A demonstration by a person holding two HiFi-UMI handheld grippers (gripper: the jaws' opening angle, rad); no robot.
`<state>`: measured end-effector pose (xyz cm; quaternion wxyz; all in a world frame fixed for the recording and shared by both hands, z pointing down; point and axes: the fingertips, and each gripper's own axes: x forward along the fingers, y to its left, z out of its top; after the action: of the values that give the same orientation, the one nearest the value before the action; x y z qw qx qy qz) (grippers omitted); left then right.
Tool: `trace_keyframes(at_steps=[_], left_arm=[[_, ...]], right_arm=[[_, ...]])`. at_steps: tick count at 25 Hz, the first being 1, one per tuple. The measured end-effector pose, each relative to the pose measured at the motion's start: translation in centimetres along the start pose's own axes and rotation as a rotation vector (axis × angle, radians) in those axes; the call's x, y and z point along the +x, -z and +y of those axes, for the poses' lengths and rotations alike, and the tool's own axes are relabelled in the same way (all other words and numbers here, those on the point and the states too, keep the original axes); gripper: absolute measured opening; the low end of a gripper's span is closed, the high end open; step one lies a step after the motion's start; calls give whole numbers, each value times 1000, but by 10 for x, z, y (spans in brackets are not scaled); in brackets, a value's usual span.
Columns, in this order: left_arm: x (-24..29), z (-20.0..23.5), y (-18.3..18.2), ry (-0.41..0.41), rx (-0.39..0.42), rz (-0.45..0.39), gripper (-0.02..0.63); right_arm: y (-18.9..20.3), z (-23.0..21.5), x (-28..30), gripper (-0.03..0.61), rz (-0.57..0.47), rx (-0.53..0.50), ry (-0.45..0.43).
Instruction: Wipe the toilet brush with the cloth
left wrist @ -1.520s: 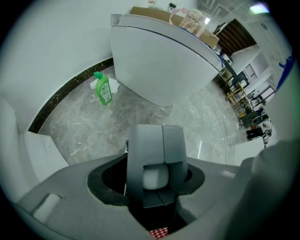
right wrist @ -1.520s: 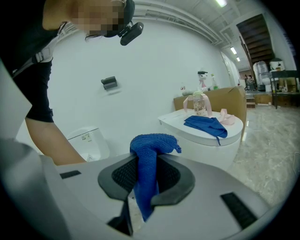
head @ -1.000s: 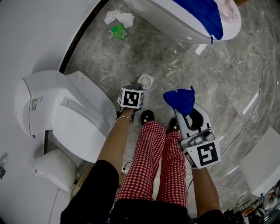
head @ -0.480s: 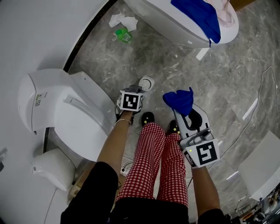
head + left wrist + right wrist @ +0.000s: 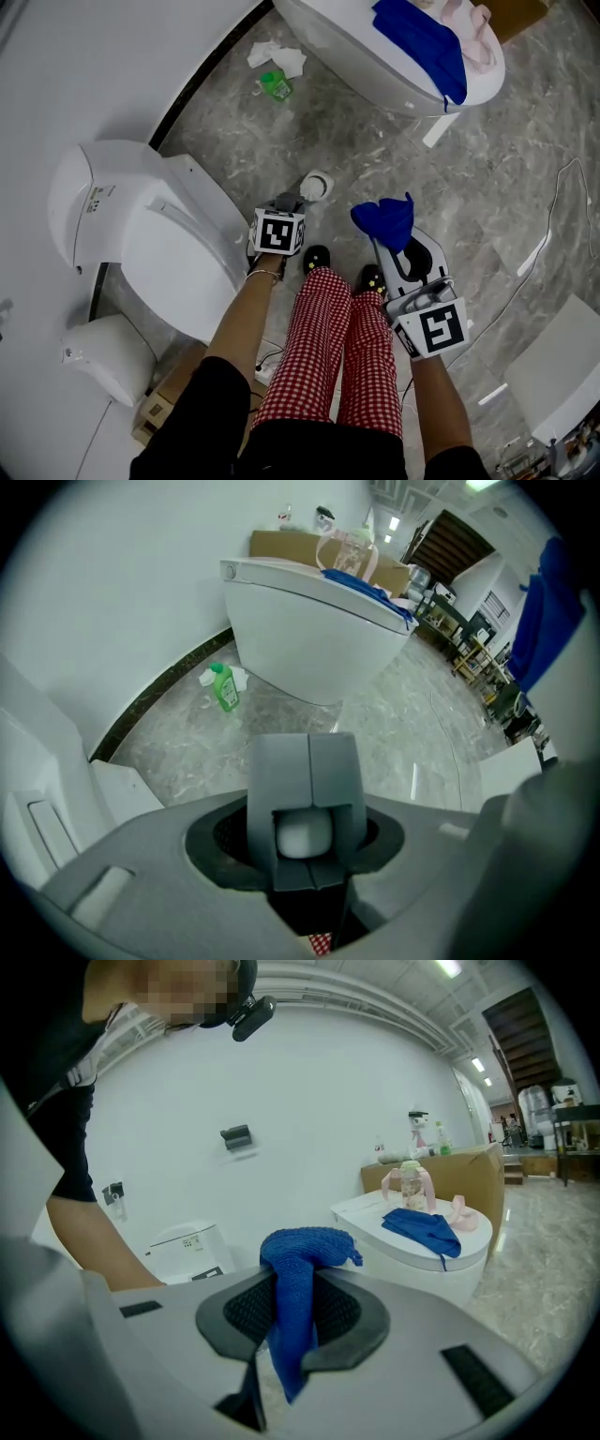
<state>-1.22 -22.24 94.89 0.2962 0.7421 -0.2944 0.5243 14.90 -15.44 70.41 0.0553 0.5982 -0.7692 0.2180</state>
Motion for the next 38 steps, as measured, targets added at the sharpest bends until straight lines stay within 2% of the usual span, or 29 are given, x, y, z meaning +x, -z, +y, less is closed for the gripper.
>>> trace_keyframes(at_steps=[13, 17, 19, 23, 31, 38], left_arm=[[-65, -13, 13, 34, -67, -127, 176], [-87, -17, 13, 53, -100, -172, 176], [-98, -17, 11, 55, -115, -193, 176], [-119, -18, 4, 51, -104, -224, 176], [-155, -22, -8, 72, -131, -277, 177], [-180, -25, -14, 74, -87, -293, 176]], right_arm=[[-12, 27, -24, 77, -10, -38, -27], [-22, 28, -32, 77, -35, 19, -17], [-30, 31, -34, 77, -44, 5, -18], [-46, 40, -34, 77, -50, -29, -35], [-73, 49, -33, 77, -83, -11, -45], [-87, 55, -37, 77, -88, -10, -49]])
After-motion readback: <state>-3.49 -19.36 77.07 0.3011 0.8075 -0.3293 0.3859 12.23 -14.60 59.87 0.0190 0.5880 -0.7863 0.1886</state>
